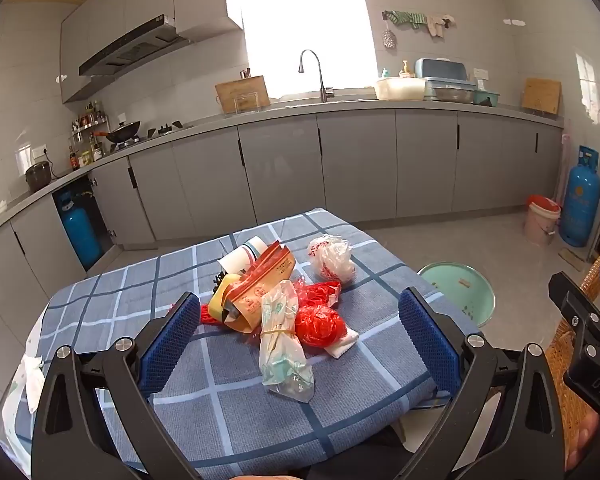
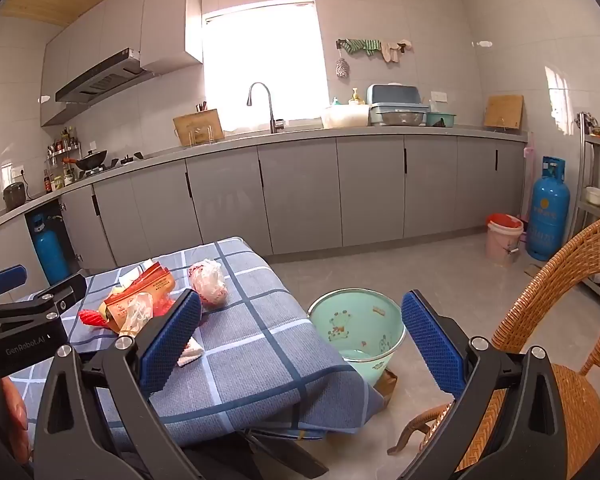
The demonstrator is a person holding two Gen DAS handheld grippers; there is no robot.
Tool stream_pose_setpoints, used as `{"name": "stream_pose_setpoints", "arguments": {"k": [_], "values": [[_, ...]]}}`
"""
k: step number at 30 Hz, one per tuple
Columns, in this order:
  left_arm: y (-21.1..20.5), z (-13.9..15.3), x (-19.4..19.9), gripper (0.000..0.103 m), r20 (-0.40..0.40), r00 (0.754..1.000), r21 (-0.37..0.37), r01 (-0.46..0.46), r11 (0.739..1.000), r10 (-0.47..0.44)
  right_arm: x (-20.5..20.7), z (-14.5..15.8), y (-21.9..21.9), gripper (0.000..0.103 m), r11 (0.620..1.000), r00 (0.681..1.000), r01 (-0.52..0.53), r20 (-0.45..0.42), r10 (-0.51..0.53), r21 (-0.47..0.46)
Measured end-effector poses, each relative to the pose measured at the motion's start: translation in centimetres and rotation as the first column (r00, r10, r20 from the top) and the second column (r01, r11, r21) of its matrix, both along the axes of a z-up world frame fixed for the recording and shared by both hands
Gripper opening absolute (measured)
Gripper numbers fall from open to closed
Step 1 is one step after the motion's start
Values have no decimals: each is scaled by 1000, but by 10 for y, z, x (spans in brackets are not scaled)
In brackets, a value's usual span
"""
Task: Collect trash
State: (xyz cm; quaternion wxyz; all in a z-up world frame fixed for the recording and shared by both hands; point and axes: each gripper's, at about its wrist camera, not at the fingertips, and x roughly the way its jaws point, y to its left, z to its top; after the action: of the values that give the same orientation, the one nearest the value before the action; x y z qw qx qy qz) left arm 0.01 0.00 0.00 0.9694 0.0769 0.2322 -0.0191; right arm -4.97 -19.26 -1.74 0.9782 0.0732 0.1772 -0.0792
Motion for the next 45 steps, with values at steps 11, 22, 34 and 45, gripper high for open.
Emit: {"name": "stream_pose_setpoints", "arguments": {"k": [11,22,34,45], "values": [[0,1,-1,98,14,1000,1,-6,1000,6,1,0,0,98,1000,1000,0,-2,0,-12],[4,-2,-1,98,26,1000,0,-2,1000,2,1,-2,2,98,1000,1000,-3,-4,3,-13],[-1,4,-4,98,28,1000,4,-4,1000,4,1,-3,2,98,1000,1000,-4,-4,4,-14],[-1,5,-5,98,27,1000,4,-4,1000,4,3,-7,1,98,1000,1000,-4,-7,4,-12]]}}
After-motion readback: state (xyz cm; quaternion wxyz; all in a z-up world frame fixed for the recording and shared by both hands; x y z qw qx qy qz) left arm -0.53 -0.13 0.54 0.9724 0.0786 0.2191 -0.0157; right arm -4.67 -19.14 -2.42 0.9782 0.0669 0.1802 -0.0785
